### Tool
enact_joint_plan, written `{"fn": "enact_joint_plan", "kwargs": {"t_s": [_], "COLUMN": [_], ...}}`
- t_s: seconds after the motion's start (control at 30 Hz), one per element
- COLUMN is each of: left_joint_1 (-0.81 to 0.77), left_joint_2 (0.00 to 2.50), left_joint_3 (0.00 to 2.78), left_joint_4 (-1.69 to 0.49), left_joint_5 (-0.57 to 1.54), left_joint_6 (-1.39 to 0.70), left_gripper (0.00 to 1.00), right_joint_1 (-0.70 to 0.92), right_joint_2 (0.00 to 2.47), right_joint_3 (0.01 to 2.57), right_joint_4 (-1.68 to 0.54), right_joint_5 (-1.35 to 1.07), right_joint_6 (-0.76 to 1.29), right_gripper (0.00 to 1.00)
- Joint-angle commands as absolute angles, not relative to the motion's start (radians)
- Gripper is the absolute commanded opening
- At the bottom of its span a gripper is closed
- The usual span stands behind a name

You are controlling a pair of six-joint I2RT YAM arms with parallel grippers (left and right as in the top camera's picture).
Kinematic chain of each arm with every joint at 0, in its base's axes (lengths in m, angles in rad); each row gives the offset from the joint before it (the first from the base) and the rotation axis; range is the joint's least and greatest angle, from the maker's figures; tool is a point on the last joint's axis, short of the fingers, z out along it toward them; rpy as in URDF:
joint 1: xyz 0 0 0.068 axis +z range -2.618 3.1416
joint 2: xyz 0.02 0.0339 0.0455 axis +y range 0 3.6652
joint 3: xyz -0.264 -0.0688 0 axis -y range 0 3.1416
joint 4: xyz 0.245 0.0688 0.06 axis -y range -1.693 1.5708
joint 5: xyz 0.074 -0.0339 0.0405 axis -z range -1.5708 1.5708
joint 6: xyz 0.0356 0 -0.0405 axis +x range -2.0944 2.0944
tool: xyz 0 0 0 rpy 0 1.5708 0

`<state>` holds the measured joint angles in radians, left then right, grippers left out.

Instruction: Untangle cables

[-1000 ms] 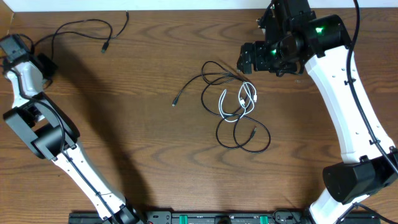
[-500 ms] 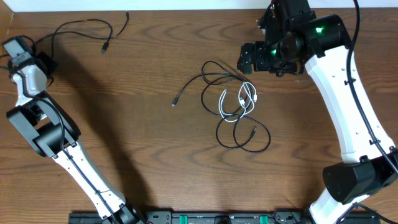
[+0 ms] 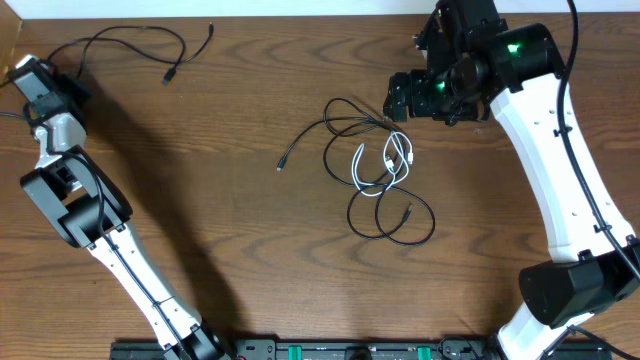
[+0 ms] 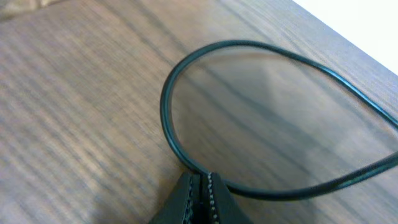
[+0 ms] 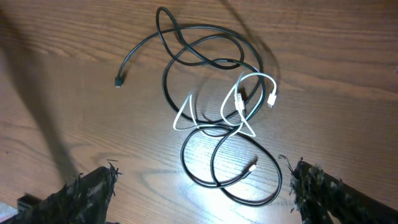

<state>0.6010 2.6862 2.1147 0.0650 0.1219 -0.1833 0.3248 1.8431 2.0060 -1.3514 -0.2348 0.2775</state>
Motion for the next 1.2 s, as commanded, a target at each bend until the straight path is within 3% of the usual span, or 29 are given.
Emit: {"fn": "enact_joint_plan", "kwargs": {"t_s": [0.0,0.13,0.17,0.2,0.27,0.43,0.57,0.73,0.97,1.17], "left_joint_1": [0.593,0.585,0.581,0.577,0.573,0.570,0.569,0.547,0.458,0.281], "left_joint_2": [2.715,2.629,2.601,2.571,2.525,2.426,2.338,2.215,2.129,2.132], "left_joint_3": [2.141,2.175,2.175,2.175,2.175,2.175,2.175,2.175,2.175,2.117], "left_joint_4": [0.069,0.065,0.049,0.022,-0.029,-0.183,-0.381,-0.694,-1.111,-1.327], "left_joint_5": [0.231,0.307,0.306,0.306,0.306,0.306,0.307,0.358,0.830,0.766], "left_joint_6": [-0.166,-0.171,-0.170,-0.170,-0.170,-0.170,-0.186,-0.268,-0.162,-0.124], "left_gripper": [0.07,0.09,0.16,0.33,0.50,0.79,0.91,1.00,0.98,0.98], "right_joint_1": [0.329,0.329,0.329,0.329,0.329,0.329,0.328,0.300,0.206,0.140], "right_joint_2": [1.852,1.852,1.852,1.852,1.852,1.852,1.852,1.851,1.851,1.851], "right_joint_3": [2.000,2.000,2.000,2.000,2.000,2.000,2.000,2.000,2.000,2.000], "right_joint_4": [-1.354,-1.354,-1.353,-1.352,-1.352,-1.353,-1.351,-1.350,-1.355,-1.392], "right_joint_5": [-0.234,-0.234,-0.234,-0.234,-0.234,-0.234,-0.234,-0.234,-0.226,-0.003], "right_joint_6": [0.284,0.284,0.284,0.284,0.283,0.283,0.283,0.283,0.258,0.253], "right_gripper": [0.89,0.89,0.90,0.90,0.92,0.99,0.99,0.99,0.99,0.99]}}
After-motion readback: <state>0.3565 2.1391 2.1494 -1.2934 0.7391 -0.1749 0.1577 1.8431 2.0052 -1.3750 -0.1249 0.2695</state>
